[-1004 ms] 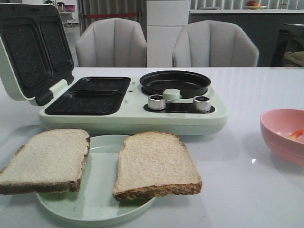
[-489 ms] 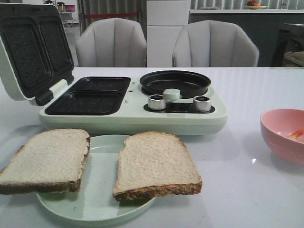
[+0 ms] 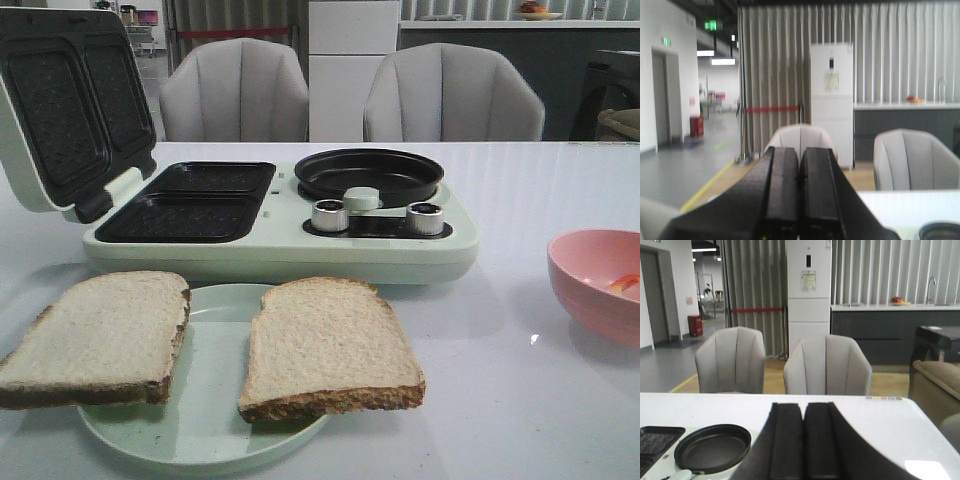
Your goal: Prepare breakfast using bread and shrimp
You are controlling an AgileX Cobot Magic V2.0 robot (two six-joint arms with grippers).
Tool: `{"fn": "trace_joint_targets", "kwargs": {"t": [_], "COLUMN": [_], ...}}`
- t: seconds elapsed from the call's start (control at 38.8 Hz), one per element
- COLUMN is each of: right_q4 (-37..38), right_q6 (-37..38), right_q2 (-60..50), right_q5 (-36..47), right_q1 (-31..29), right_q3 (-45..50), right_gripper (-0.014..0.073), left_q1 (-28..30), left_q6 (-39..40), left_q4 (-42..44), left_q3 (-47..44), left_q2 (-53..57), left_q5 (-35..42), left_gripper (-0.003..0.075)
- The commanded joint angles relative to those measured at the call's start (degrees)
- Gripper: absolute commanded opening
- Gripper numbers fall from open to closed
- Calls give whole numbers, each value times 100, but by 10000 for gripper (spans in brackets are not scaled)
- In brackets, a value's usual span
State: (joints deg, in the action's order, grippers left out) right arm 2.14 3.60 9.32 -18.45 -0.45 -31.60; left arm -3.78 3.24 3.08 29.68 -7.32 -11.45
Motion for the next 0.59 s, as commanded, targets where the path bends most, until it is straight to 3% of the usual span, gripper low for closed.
{"fn": "trace_joint_targets", "kwargs": {"t": [0.0, 0.08, 0.18, 0.36, 0.57], "right_q4": [77, 77, 77, 77, 77], "right_q6": [-8, -8, -8, -8, -8], "right_q2": [660, 1096, 1676, 2421, 3212], "right_q5": [-156, -507, -823, -1386, -1764], "right_q1": [3, 3, 3, 3, 3], "right_q3": [-624, -814, -814, -814, -814], "right_gripper": [35, 35, 35, 35, 35], "left_q1": [8, 8, 8, 8, 8], "left_q6": [3, 3, 3, 3, 3], "left_q4": [-16, -26, -26, -183, -308], "left_q3": [777, 1026, 922, 574, 135], "left_q2": [-566, -887, -1212, -1464, -1539], "left_q5": [-635, -1317, -1577, -1843, -1640], "left_gripper": [99, 99, 99, 99, 99]}}
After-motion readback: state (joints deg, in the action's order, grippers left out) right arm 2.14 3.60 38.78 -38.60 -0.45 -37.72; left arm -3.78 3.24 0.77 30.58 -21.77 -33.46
